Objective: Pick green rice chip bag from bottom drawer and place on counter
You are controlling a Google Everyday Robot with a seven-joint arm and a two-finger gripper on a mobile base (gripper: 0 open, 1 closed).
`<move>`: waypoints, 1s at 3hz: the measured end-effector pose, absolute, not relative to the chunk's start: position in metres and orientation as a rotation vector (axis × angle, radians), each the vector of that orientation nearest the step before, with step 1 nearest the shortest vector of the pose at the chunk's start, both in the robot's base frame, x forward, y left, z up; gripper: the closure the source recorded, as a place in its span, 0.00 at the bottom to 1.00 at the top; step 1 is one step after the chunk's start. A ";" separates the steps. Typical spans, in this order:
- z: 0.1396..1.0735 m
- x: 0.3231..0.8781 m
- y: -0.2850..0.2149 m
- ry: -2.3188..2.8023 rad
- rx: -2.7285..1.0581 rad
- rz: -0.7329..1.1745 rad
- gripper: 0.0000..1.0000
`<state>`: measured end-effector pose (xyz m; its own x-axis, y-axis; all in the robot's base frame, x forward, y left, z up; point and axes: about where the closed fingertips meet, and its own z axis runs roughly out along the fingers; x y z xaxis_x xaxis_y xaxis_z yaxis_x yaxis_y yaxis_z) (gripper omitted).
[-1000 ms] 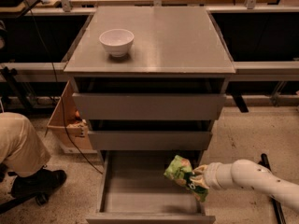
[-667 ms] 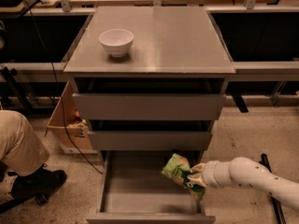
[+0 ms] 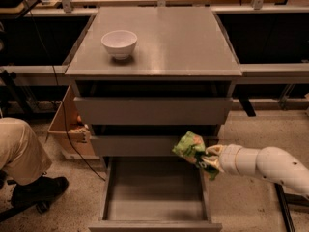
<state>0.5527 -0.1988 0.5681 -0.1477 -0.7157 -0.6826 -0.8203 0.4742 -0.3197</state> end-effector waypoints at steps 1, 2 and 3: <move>0.635 0.566 -0.217 1.814 -1.236 0.076 1.00; 0.727 0.582 -0.237 1.714 -1.189 -0.035 1.00; 0.777 0.588 -0.247 1.666 -1.167 -0.096 1.00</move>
Offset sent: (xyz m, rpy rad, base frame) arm 0.0395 -0.0585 0.2375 -0.0122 -0.3744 -0.0854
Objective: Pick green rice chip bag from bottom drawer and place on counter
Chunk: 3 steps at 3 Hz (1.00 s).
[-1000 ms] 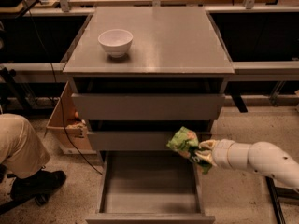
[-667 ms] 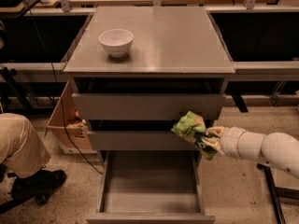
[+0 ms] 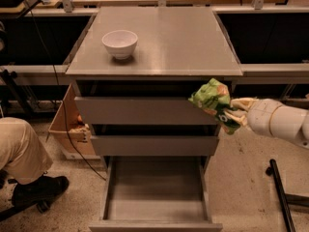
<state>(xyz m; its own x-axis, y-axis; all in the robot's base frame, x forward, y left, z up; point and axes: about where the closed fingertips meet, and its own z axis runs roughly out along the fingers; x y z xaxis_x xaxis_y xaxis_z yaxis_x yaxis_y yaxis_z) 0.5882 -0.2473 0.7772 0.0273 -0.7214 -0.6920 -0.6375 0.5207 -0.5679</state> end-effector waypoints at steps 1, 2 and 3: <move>0.834 0.592 -0.251 1.611 -1.160 -0.134 1.00; 0.885 0.596 -0.247 1.565 -1.160 -0.153 1.00; 0.930 0.607 -0.239 1.524 -1.158 -0.144 1.00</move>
Offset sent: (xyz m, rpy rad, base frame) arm 0.0115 0.0003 0.1790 -0.0129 -0.1682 0.0224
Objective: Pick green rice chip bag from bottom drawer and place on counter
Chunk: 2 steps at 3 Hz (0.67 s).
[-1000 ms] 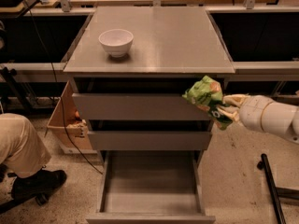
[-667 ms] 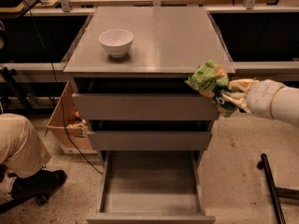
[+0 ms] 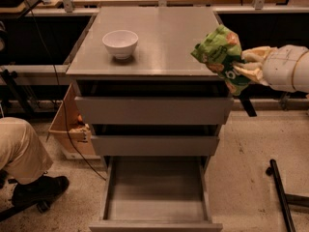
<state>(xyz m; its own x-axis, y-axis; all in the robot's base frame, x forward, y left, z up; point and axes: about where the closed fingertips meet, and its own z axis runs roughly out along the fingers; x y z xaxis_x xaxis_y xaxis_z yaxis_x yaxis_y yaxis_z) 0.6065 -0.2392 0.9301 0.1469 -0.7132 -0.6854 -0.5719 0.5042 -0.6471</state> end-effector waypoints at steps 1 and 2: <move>0.965 0.625 -0.225 1.480 -1.157 -0.134 1.00; 0.986 0.650 -0.192 1.429 -1.176 -0.103 1.00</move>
Offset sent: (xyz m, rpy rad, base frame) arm 0.0750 0.0884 0.0819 0.0459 -0.0843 0.1337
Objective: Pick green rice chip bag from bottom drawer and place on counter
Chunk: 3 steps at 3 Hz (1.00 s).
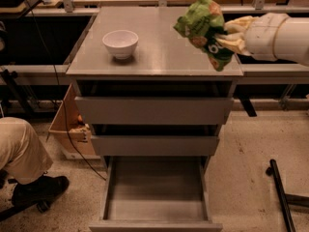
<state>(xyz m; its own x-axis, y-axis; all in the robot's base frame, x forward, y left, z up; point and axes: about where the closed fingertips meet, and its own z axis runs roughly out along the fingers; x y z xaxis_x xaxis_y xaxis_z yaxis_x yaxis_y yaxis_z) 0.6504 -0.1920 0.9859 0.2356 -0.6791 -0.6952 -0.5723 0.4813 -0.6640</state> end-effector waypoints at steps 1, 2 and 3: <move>0.981 0.677 -0.150 1.394 -1.209 -0.047 1.00; 0.964 0.704 -0.113 1.363 -1.238 0.013 1.00; 0.929 0.736 -0.076 1.356 -1.271 0.057 1.00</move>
Offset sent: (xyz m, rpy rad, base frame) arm 0.0860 0.1186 -0.0427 0.0524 0.0253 0.1885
